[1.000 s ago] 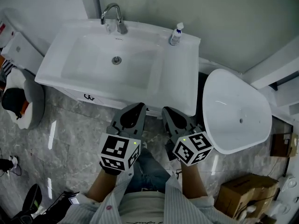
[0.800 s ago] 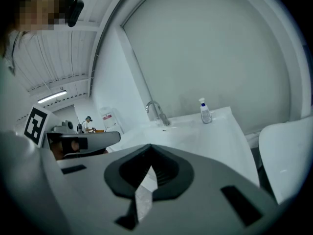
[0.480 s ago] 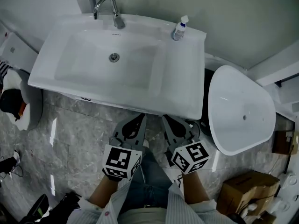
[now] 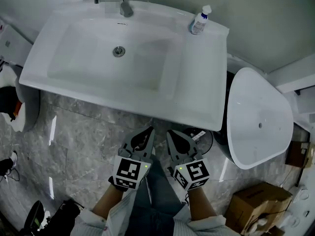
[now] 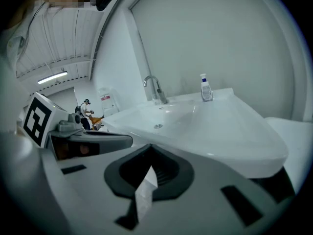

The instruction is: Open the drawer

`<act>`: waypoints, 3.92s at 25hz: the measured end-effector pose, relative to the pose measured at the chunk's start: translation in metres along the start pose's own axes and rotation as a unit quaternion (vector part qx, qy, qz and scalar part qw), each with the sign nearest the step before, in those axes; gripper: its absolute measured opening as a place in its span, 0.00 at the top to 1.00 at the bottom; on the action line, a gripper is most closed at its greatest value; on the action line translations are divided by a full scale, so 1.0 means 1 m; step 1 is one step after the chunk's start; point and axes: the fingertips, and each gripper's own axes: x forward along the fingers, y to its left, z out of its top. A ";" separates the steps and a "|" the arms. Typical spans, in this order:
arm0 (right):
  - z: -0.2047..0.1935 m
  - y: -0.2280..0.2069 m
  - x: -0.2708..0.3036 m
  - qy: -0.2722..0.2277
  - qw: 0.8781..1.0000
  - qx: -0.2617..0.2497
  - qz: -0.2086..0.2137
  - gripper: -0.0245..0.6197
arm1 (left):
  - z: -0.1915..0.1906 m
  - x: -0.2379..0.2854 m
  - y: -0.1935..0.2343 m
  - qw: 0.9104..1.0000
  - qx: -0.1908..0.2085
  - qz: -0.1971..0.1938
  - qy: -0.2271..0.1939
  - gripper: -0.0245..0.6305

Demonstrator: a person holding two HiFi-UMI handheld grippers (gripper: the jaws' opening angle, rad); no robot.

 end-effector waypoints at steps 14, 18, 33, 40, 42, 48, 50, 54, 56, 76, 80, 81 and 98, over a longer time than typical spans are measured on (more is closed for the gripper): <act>-0.102 -0.035 0.060 0.046 0.999 0.010 -0.011 0.95 | -0.104 0.050 0.022 0.998 0.009 -0.030 0.056 0.94; -0.120 -0.038 0.073 0.057 0.998 0.003 -0.009 0.93 | -0.122 0.060 0.027 0.997 0.007 -0.040 0.064 0.94; -0.176 -0.068 0.105 0.111 0.994 -0.015 -0.017 0.83 | -0.171 0.101 0.044 0.993 0.038 -0.041 0.102 0.87; -0.195 -0.073 0.125 0.134 0.990 -0.042 -0.016 0.82 | -0.193 0.121 0.047 0.984 0.098 -0.066 0.133 0.77; -0.198 -0.076 0.130 0.138 0.989 -0.047 -0.018 0.81 | -0.197 0.127 0.048 0.981 0.115 -0.074 0.140 0.75; -0.198 -0.084 0.137 0.138 0.988 -0.070 -0.022 0.80 | -0.205 0.140 0.056 0.974 0.151 -0.073 0.154 0.75; -0.198 -0.085 0.140 0.139 0.987 -0.080 -0.021 0.80 | -0.207 0.144 0.058 0.971 0.164 -0.069 0.158 0.75; -0.194 -0.091 0.144 0.134 0.986 -0.090 -0.029 0.80 | -0.206 0.152 0.059 0.974 0.157 -0.060 0.151 0.75; -0.192 -0.093 0.145 0.133 0.985 -0.101 -0.028 0.81 | -0.207 0.155 0.058 0.974 0.158 -0.063 0.150 0.77; -0.196 -0.080 0.153 0.151 0.968 -0.198 0.021 0.92 | -0.217 0.166 0.049 0.926 0.284 -0.146 0.200 0.88; -0.196 -0.081 0.152 0.153 0.970 -0.190 0.022 0.92 | -0.217 0.167 0.048 0.927 0.275 -0.148 0.205 0.88; -0.196 -0.081 0.152 0.154 0.970 -0.187 0.022 0.92 | -0.217 0.167 0.048 0.928 0.273 -0.149 0.206 0.88; -0.201 -0.069 0.140 0.164 0.972 -0.165 0.032 0.92 | -0.223 0.150 0.041 0.927 0.254 -0.164 0.223 0.88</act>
